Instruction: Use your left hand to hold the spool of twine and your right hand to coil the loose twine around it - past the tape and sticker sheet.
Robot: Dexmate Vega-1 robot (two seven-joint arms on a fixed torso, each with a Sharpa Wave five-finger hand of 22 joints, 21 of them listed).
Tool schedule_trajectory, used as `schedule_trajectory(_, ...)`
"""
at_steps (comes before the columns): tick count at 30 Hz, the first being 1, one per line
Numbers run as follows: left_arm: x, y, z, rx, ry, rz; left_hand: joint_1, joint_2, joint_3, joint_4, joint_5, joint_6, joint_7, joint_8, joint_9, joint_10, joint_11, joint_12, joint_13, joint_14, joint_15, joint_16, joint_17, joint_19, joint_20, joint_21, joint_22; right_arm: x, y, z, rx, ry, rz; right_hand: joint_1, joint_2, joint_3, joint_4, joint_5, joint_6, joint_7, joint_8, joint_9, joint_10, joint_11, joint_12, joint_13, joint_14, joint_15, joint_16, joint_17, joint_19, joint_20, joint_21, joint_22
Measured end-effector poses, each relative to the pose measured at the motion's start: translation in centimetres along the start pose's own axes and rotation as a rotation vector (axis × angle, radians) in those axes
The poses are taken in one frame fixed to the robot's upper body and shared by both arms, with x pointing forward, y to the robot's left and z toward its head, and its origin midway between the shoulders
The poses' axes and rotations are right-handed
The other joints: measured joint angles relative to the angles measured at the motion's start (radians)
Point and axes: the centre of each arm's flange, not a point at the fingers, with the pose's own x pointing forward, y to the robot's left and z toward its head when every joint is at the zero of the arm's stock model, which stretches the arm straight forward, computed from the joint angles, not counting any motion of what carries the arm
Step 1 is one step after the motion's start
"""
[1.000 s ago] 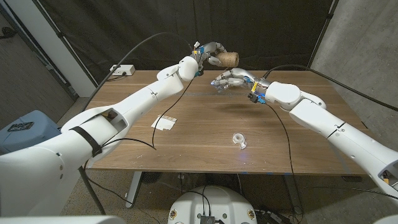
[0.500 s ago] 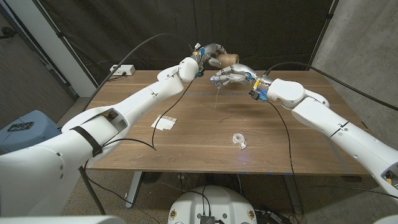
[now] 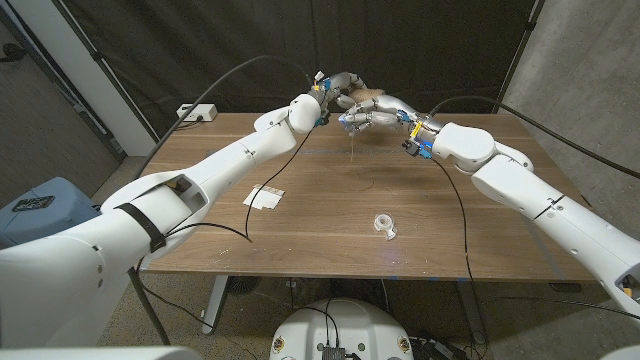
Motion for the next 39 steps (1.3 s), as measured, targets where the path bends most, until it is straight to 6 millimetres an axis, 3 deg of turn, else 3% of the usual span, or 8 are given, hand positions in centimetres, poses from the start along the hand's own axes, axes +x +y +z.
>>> schedule_trajectory(39,0.5,-1.5,0.2,0.014,-0.007,-0.024,0.000,0.000,0.000,0.000,0.003,0.005,-0.003,0.000,0.000,0.000,0.000,0.002,0.006,0.000,0.000,0.000,0.000,0.000,0.000,0.000,0.000,0.4,-1.4,2.1,-0.011,-0.070,-0.039,0.004,0.004,0.000,0.000,0.000,0.008,0.002,-0.002,0.003,0.005,-0.005,-0.008,0.000,0.016,-0.006,0.000,0.000,0.007,0.000,0.012,0.005)
